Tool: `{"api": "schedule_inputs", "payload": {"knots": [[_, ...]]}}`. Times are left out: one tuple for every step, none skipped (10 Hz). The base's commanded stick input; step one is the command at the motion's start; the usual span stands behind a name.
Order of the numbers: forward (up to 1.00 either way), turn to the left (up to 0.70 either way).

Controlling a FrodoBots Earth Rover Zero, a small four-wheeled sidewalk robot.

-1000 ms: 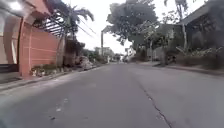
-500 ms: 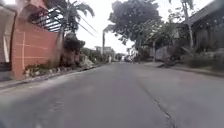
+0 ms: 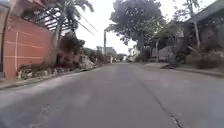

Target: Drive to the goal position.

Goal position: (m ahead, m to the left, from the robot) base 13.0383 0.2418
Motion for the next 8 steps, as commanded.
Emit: {"api": "schedule_inputs", "payload": {"knots": [[1.0,0.02],[1.0,0.02],[1.0,0.02],[1.0,0.02],[1.0,0.02],[1.0,0.02],[1.0,0.02],[1.0,0.02]]}}
